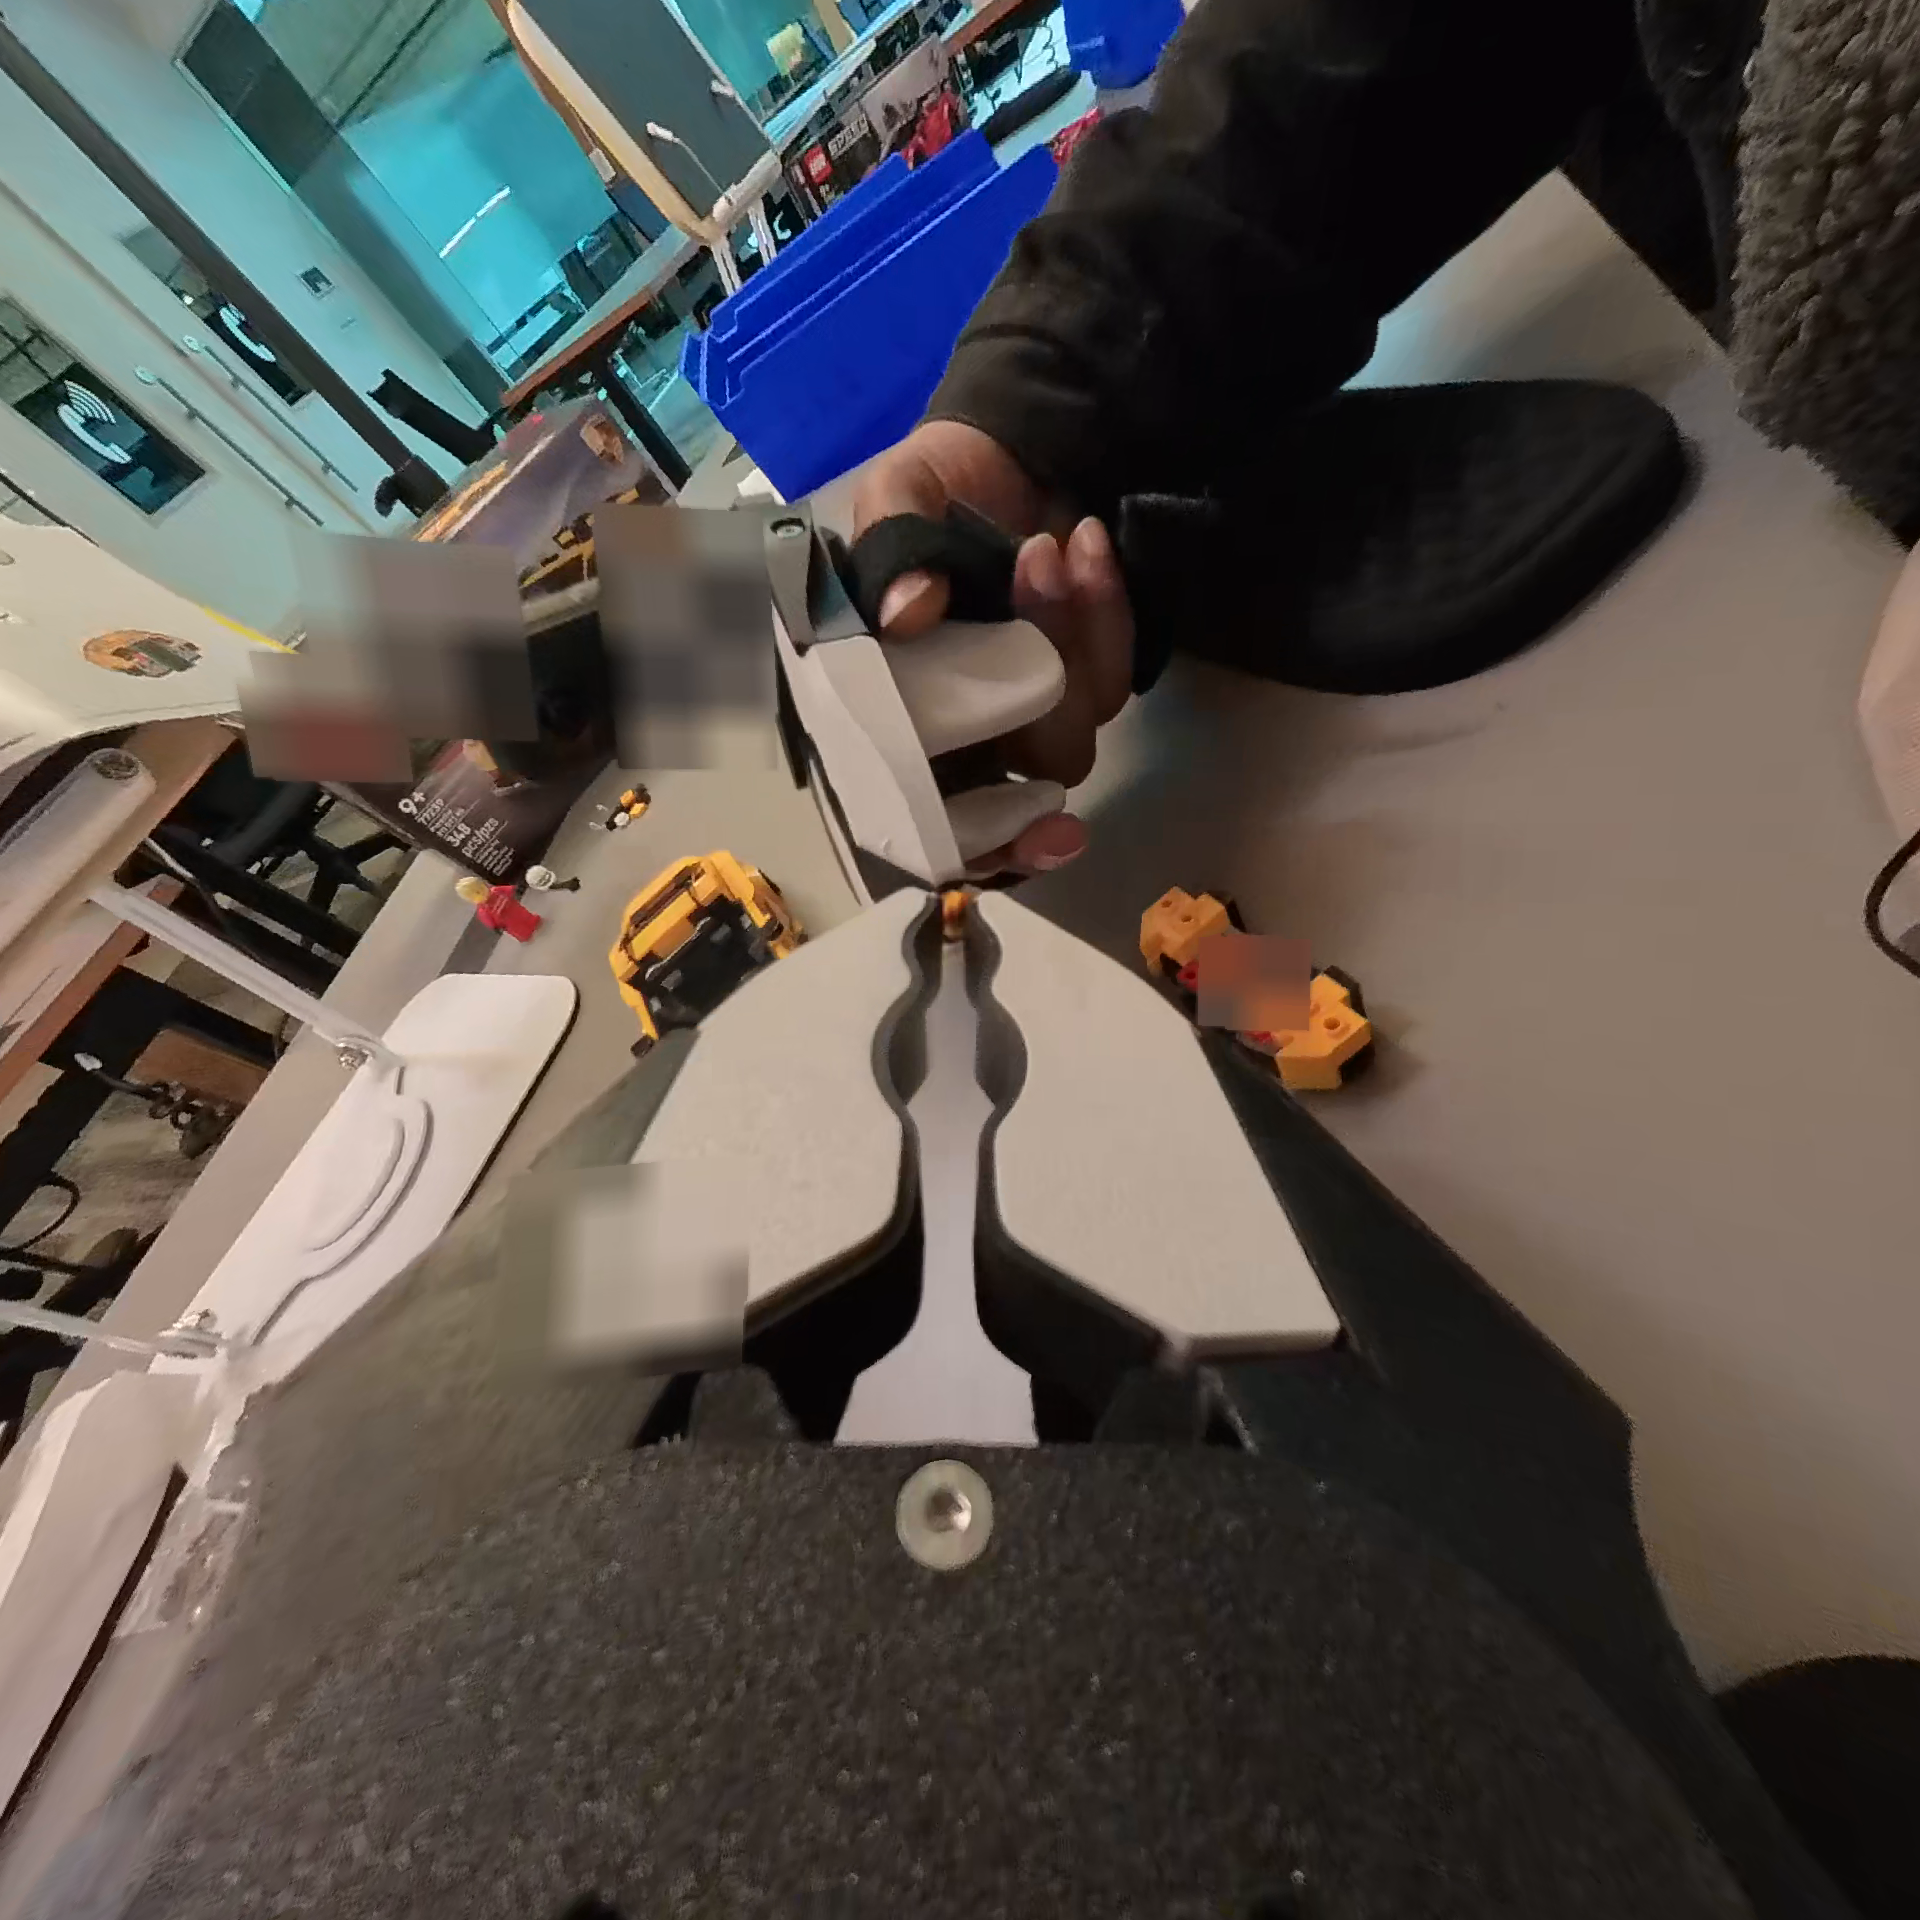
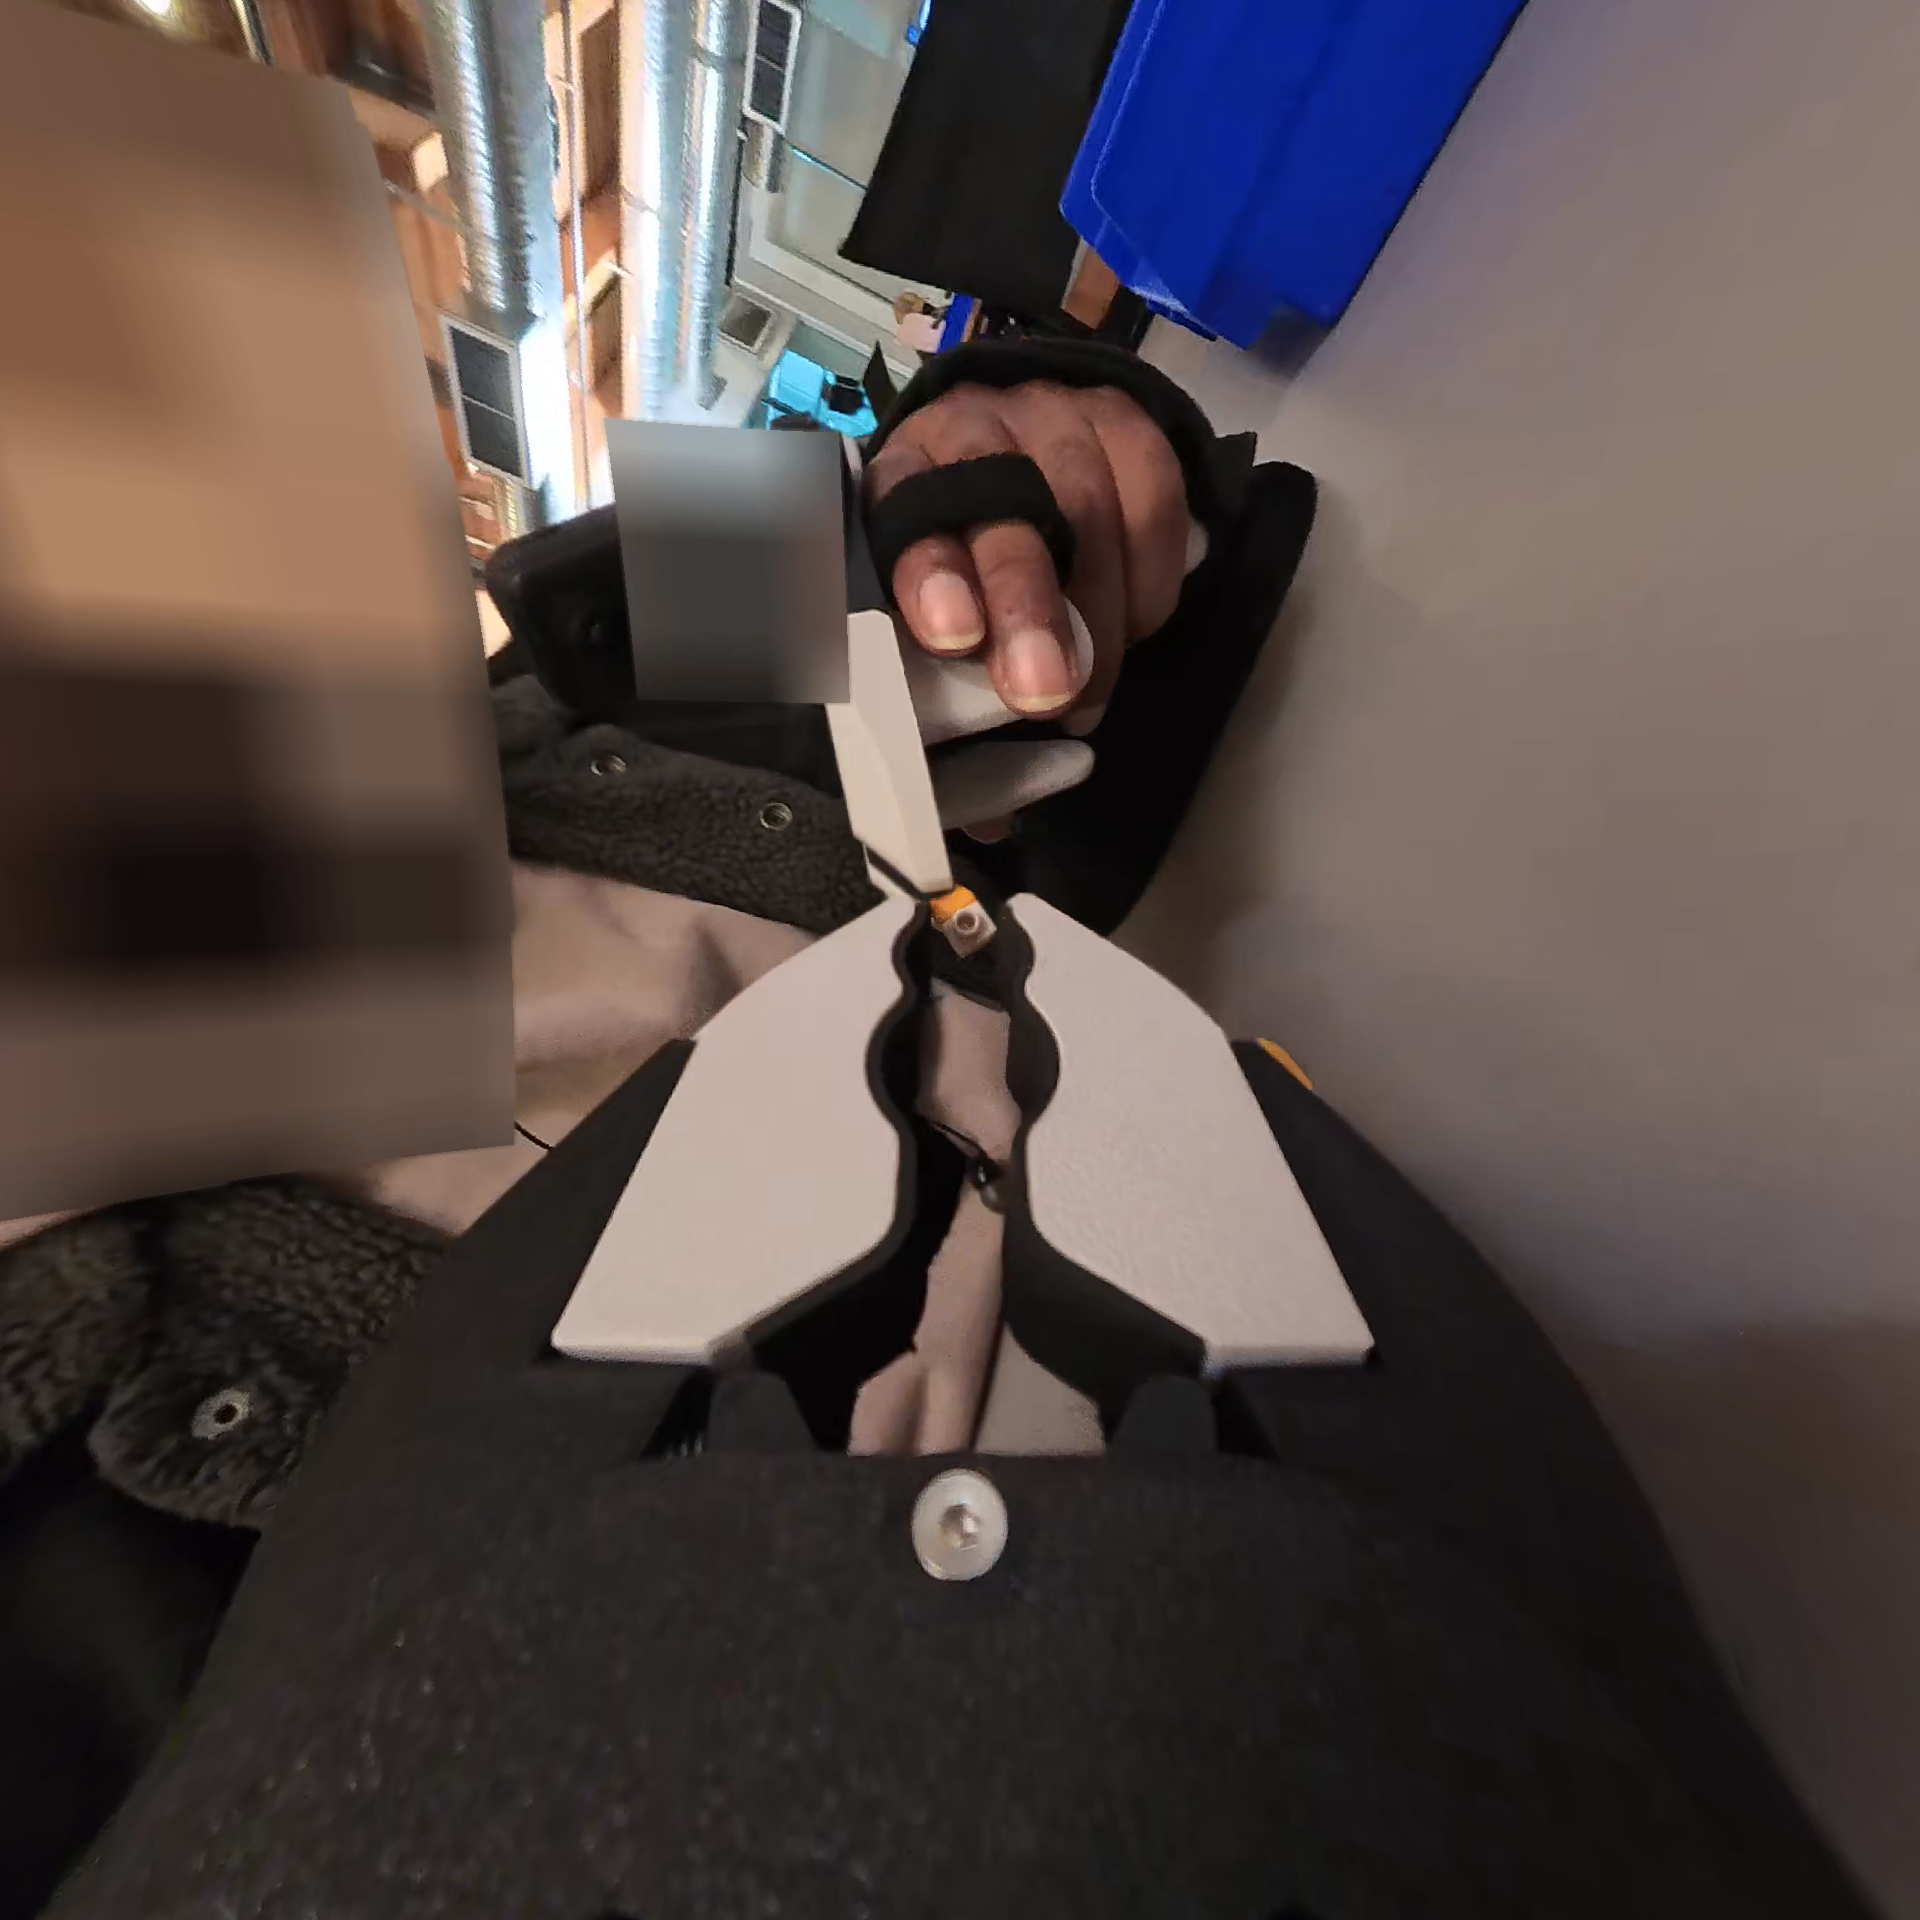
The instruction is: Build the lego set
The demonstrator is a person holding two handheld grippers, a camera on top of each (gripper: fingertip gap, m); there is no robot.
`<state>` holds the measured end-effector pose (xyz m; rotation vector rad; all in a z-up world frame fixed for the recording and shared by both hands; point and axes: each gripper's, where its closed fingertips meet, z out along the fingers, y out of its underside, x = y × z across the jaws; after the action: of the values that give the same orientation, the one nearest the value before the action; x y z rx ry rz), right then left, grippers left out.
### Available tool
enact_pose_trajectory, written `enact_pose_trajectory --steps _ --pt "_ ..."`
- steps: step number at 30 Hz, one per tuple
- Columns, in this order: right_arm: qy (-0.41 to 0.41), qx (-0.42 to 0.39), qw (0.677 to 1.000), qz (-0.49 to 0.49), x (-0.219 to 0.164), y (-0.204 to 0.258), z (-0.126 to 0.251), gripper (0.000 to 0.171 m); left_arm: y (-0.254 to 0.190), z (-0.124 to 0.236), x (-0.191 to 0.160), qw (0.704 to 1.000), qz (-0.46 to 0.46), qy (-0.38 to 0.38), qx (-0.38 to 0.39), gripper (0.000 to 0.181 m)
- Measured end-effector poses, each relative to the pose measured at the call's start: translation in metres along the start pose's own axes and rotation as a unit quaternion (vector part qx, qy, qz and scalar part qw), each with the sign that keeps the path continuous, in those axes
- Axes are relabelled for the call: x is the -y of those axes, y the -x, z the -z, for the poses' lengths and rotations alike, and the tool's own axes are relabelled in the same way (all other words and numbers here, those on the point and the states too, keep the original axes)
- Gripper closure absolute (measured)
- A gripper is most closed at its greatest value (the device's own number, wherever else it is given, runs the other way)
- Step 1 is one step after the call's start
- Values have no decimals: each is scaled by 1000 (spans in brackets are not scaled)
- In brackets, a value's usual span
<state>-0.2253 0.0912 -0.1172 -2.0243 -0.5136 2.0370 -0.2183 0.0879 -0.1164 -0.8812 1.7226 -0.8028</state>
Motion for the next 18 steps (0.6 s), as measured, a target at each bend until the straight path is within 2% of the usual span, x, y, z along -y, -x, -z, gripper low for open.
enact_pose_trajectory --steps 5,8,13,15,18 --pt "-24 22 999 -21 1 6 -2 160 0 4 6 1000 5 -15 -2 178" --pt "-37 35 998 -28 0 10 -4 160 -2 4 8 1000 -11 -17 0 169" --pt "-41 41 998 -26 -2 12 -6 160 -4 4 9 1000 -3 -15 -7 173" --pt "-44 44 998 -25 -2 12 -6 160 -3 4 10 999 36 -22 -21 173" --pt "-54 39 998 1 2 14 -1 155 -1 6 11 980 179 -49 -77 173"
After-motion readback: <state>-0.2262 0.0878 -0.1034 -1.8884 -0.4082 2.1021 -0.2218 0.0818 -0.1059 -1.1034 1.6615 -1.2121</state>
